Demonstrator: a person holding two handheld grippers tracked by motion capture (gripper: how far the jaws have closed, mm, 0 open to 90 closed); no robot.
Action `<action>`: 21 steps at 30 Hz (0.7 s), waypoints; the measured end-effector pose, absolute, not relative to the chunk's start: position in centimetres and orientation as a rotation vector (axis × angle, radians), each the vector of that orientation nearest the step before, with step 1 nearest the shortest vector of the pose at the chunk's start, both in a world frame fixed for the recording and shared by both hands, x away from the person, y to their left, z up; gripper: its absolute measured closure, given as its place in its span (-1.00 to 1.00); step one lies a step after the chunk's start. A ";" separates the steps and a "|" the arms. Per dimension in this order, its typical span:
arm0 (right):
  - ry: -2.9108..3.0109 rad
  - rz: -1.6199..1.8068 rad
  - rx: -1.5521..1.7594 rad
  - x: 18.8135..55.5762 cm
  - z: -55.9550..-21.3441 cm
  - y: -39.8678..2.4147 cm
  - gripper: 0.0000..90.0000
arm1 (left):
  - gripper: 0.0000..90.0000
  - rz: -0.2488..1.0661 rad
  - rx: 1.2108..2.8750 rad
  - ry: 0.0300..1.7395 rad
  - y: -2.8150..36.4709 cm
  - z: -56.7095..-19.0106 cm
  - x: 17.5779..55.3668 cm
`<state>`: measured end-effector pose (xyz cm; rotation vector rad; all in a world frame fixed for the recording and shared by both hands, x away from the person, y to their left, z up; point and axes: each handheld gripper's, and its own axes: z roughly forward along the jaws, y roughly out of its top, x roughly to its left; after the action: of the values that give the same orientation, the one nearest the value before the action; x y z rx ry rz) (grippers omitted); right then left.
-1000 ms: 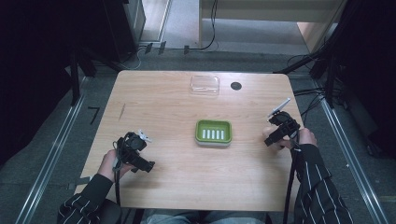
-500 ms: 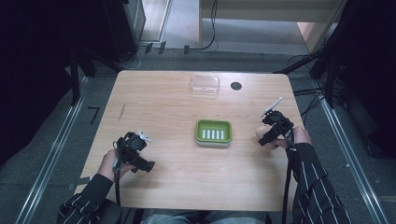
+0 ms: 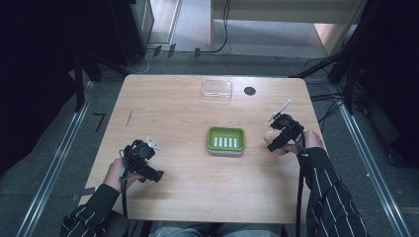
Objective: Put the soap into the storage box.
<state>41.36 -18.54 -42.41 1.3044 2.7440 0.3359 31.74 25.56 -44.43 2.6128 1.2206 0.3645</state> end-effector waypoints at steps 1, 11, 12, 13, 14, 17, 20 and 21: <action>2.746 0.334 1.297 41.4 -42.3 -18.4 -0.26 | -0.99 0.365 2.613 1.221 25.6 -44.4 31.7; 2.764 0.351 1.225 41.6 -41.6 -17.1 -0.26 | -0.99 0.367 2.618 1.222 25.6 -44.4 31.7; 2.763 0.350 1.223 41.6 -41.5 -16.9 -0.26 | -0.99 0.366 2.617 1.222 25.6 -44.4 31.7; 2.770 0.353 1.211 41.7 -41.5 -16.8 -0.26 | -0.99 0.367 2.617 1.222 25.6 -44.4 31.7; 2.770 0.349 1.213 41.7 -41.4 -16.7 -0.26 | -0.99 0.370 2.615 1.222 25.6 -44.4 31.7; 2.774 0.356 1.202 41.8 -41.3 -16.2 -0.26 | -0.99 0.371 2.616 1.222 25.6 -44.4 31.7; 2.776 0.363 1.173 41.9 -41.0 -15.7 -0.26 | -0.99 0.371 2.615 1.222 25.6 -44.4 31.7; 2.777 0.367 1.170 41.9 -40.9 -15.6 -0.26 | -0.99 0.371 2.615 1.222 25.6 -44.4 31.7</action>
<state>41.90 -15.56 -40.88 1.1702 2.7772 0.3669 31.71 25.64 -44.39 2.6147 1.2223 0.3711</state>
